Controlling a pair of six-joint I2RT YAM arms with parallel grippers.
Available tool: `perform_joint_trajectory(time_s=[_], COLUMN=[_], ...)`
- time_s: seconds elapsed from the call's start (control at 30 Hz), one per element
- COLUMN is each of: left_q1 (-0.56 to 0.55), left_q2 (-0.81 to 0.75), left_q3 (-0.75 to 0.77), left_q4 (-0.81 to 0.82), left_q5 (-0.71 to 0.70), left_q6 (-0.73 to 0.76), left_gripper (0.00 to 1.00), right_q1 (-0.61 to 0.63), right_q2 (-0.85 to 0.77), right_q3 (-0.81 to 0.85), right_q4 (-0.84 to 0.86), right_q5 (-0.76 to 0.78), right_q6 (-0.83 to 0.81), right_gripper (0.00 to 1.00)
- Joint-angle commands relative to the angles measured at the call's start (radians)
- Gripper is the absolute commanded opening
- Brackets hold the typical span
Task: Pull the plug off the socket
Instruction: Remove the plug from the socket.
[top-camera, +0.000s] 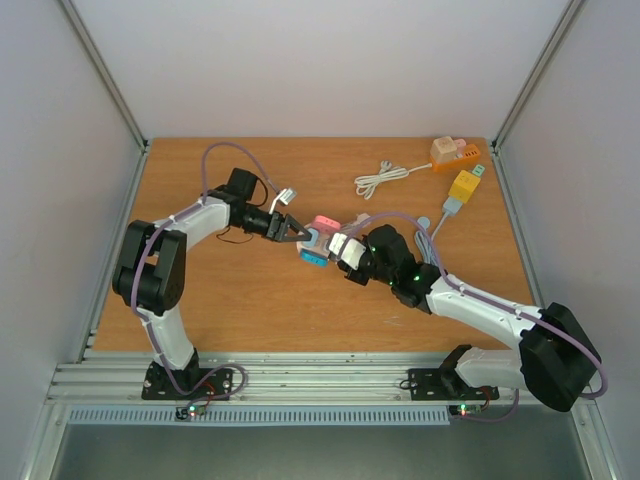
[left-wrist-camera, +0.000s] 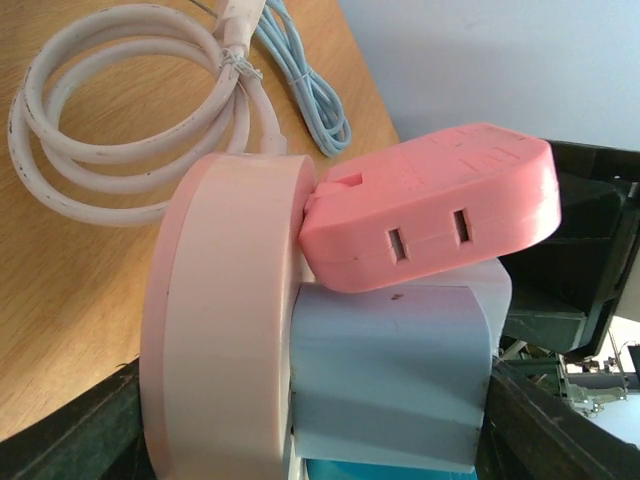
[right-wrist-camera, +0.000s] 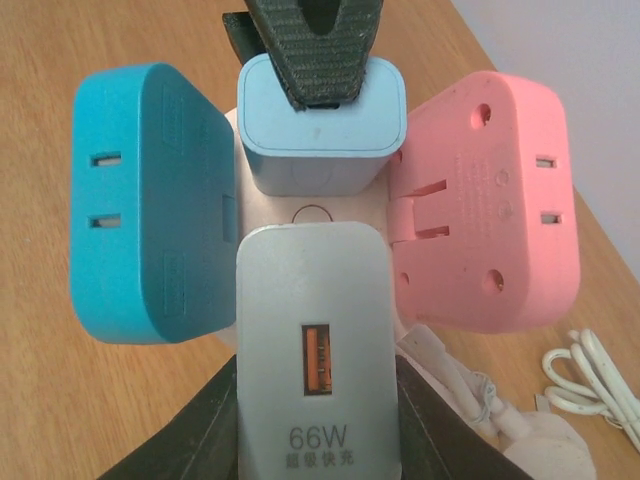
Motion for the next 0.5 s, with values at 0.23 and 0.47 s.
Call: perform_joint_trajectory(time_s=[0.23, 0.47], left_q1=[-0.007, 0.036], left_q2=[-0.014, -0.033], left_q3=[0.017, 0.013], left_q4=[-0.037, -0.020], left_q5=[0.000, 0.014], left_q6=[0.030, 0.023], left_gripper=[0.00, 0.00], right_q1=[-0.026, -0.065], right_q2=[-0.056, -0.089], right_q3=[0.103, 0.120], right_q4=[0.005, -0.043], right_q5=[0.036, 0.000], right_q6=[0.069, 0.089], right_gripper=[0.01, 0.01])
